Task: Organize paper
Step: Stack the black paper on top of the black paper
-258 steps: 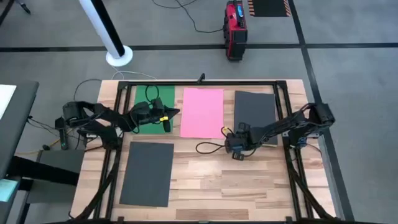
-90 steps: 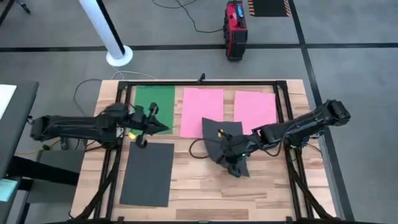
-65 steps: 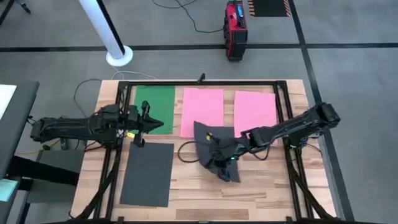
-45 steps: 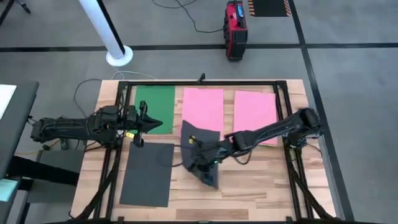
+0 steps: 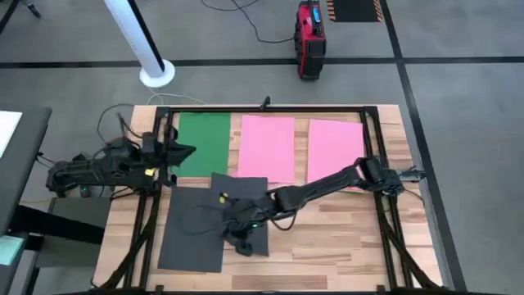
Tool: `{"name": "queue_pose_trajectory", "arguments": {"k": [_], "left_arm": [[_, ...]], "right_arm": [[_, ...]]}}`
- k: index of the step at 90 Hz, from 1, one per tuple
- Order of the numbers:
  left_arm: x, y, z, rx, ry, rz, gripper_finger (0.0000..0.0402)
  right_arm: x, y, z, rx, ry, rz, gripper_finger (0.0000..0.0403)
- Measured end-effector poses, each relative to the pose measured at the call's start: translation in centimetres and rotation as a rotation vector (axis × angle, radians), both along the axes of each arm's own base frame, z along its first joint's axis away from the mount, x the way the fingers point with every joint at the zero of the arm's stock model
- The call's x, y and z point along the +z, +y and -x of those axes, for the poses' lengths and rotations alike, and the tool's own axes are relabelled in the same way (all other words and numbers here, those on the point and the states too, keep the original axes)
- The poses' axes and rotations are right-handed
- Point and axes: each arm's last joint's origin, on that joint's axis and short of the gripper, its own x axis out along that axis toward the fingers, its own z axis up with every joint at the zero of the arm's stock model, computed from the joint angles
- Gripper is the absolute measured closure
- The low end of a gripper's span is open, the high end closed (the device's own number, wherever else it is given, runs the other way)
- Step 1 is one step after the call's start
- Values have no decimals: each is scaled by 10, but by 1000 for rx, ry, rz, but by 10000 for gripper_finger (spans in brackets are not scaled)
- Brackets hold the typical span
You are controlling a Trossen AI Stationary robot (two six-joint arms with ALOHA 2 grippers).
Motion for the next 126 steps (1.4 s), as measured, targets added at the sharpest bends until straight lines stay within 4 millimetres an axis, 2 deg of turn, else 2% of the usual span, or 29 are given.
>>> {"name": "queue_pose_trajectory", "arguments": {"k": [24,58,78,112,119,126], "left_arm": [[1,0,9,30,-24,23,402],[-10,1,6,26,78,103,402],[-10,1,6,27,77,105,402],[-10,1,6,24,76,122,401],[-11,1,6,24,78,122,401],[-11,1,6,22,80,127,402]], "right_arm": [[-11,16,-33,11,-91,-32,402],[-30,27,-58,7,-161,-73,402],[-28,27,-59,7,-190,-83,387],[-24,28,-60,19,-232,-100,267],[-27,25,-59,51,-185,-90,264],[-33,23,-55,91,-111,-28,284]]}}
